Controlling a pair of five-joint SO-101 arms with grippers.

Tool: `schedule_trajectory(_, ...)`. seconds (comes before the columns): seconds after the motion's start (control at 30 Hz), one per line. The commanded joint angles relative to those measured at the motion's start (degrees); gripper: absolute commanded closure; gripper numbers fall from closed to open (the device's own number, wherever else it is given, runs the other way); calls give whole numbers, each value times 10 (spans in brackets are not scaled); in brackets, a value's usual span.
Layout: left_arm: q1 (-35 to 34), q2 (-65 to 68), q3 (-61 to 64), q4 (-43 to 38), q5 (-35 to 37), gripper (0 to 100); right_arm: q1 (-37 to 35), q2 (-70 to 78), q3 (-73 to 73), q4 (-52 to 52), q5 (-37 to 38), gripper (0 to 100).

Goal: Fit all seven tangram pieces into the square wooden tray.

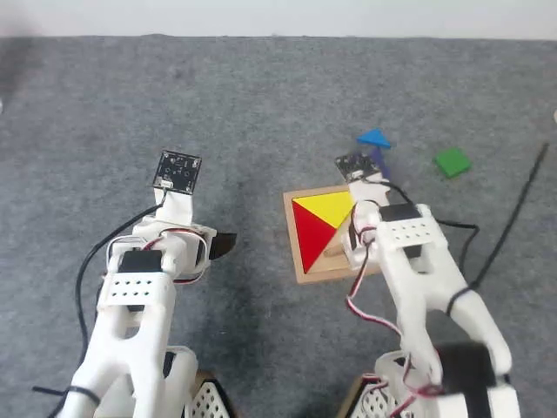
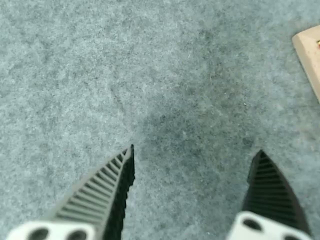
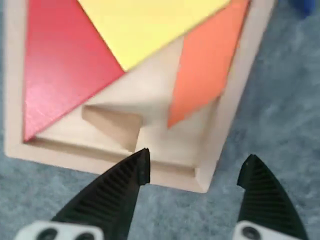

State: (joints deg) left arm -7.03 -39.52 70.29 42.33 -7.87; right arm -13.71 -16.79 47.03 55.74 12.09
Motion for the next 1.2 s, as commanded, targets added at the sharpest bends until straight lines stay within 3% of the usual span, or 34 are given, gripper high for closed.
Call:
schedule_trajectory(0.0,0,-14,-2,-12,-4,654,-8,-73,-7,-17,-25,699)
schedule_trajectory(0.33,1,-14,-1,-12,-4,654,-34,-13,-50,-60,-32,699)
schedule_trajectory(0.7,-1,-14,-1,-12,-4,654,-45,69,-77,9,-26,699)
schedule_trajectory(1.17,-2,-14,-2,-12,-4,654,-48,127,-75,-22,-26,699)
